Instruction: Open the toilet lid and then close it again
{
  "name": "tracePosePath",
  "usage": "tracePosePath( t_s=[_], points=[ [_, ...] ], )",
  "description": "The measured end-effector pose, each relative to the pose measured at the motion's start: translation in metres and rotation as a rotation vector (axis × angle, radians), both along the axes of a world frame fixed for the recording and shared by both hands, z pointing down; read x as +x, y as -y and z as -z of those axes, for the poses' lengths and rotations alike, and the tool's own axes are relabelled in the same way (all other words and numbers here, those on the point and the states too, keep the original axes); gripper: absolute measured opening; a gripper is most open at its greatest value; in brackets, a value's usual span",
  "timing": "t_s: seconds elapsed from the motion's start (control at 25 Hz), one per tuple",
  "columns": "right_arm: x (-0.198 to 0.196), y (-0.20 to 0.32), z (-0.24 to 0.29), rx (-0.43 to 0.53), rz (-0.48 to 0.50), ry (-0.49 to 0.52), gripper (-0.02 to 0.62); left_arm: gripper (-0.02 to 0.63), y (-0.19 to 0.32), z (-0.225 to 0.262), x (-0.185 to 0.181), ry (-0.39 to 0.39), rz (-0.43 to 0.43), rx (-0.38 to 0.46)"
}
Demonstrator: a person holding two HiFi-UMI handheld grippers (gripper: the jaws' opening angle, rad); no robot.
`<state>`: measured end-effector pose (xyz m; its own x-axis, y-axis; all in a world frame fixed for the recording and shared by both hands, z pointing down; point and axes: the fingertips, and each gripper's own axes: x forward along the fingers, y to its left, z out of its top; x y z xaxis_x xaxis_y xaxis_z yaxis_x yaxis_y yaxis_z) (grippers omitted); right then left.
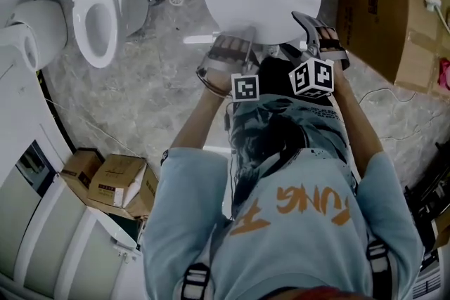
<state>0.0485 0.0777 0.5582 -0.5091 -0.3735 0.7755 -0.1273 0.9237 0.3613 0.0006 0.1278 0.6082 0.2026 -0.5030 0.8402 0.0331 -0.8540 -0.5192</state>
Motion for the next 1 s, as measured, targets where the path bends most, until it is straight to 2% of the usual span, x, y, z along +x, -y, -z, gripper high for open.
tracePosePath(
  t_s=[0.08, 0.16, 0.24, 0.36, 0.44, 0.64, 1.0],
  points=[
    [0.000, -0.001, 0.011, 0.013, 0.026, 0.017, 0.431, 0.252, 0.012, 0.016, -0.008, 0.062, -0.030, 0.065],
    [0.000, -0.006, 0.017, 0.029, 0.071, 0.015, 0.371, 0.248, 0.015, 0.027, -0.007, 0.058, -0.027, 0.060],
    [0.001, -0.009, 0.018, 0.041, 0.098, -0.008, 0.359, 0.239, 0.022, 0.040, -0.010, 0.079, -0.038, 0.082],
    [0.001, -0.002, 0.023, 0.081, 0.088, -0.020, 0.357, 0.232, 0.031, 0.061, -0.006, 0.021, -0.011, 0.091],
    [-0.001, 0.006, 0.037, 0.123, 0.067, -0.003, 0.318, 0.235, 0.040, 0.078, -0.006, 0.002, 0.003, 0.109],
    [0.000, 0.028, 0.081, 0.191, 0.010, 0.044, 0.314, 0.236, 0.058, 0.116, -0.007, -0.042, 0.034, 0.117],
    [0.007, 0.088, 0.152, 0.278, -0.079, 0.132, 0.304, 0.236, 0.125, 0.191, -0.010, -0.149, 0.122, 0.229]
  ],
)
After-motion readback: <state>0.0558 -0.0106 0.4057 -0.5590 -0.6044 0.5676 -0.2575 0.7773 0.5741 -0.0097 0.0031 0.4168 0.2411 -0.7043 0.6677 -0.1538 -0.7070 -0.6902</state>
